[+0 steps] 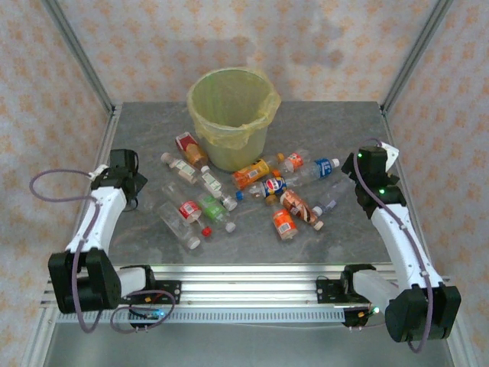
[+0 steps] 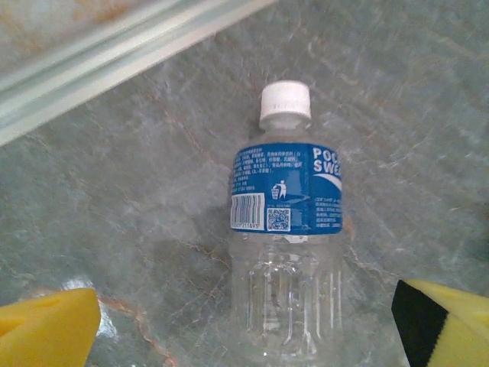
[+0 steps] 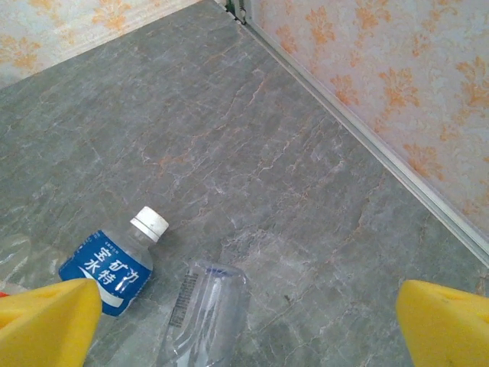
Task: Put the plastic bottles in the bin
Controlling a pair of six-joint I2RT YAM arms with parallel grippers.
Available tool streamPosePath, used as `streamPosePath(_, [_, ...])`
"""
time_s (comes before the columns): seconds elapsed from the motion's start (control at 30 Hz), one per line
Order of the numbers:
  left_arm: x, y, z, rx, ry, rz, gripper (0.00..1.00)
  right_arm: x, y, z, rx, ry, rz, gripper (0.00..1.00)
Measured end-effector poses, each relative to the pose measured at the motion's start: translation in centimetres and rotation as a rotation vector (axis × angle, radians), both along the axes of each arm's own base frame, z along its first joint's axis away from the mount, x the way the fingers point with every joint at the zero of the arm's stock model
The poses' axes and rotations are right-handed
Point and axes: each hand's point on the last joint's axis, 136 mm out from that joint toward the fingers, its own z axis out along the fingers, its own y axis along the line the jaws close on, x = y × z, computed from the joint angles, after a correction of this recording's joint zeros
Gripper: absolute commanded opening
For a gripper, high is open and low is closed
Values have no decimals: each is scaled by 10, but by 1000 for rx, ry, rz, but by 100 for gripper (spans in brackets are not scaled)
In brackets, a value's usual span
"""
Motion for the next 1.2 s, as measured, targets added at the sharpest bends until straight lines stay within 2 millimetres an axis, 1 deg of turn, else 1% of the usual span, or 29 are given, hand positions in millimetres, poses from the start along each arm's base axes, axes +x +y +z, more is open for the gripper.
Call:
streamPosePath(0.1, [6, 2, -17, -28, 35, 7, 100, -2, 1, -1, 10, 12, -1, 99])
streamPosePath(0.3, [13, 8, -51, -78, 106, 41, 100, -5, 2, -5, 27, 27, -5, 99])
streamPosePath(0.63, [37, 7, -87, -127, 152, 35, 100, -3, 4, -14, 37, 55, -4, 99])
streamPosePath(0.67, [38, 8, -89, -131, 153, 35, 98, -3, 4, -15, 36, 59, -4, 99])
streamPosePath(0.77, [44, 9, -93, -140, 149, 38, 85, -2, 4, -16, 36, 65, -4, 99])
streamPosePath(0.9, [49, 9, -95, -144, 140, 41, 71, -1, 5, -16, 36, 69, -2, 99])
streamPosePath(1.0, [51, 9, -94, -145, 135, 39, 69, 1, 6, -16, 38, 70, -2, 99])
streamPosePath(1.1, [52, 9, -93, -143, 131, 35, 61, 2, 6, -16, 42, 70, -4, 99])
streamPosePath(1.17, [52, 9, -86, -137, 118, 28, 60, 2, 7, -16, 45, 69, -5, 99])
streamPosePath(1.2, [53, 9, -79, -133, 102, 25, 59, 2, 7, -16, 48, 69, -7, 99])
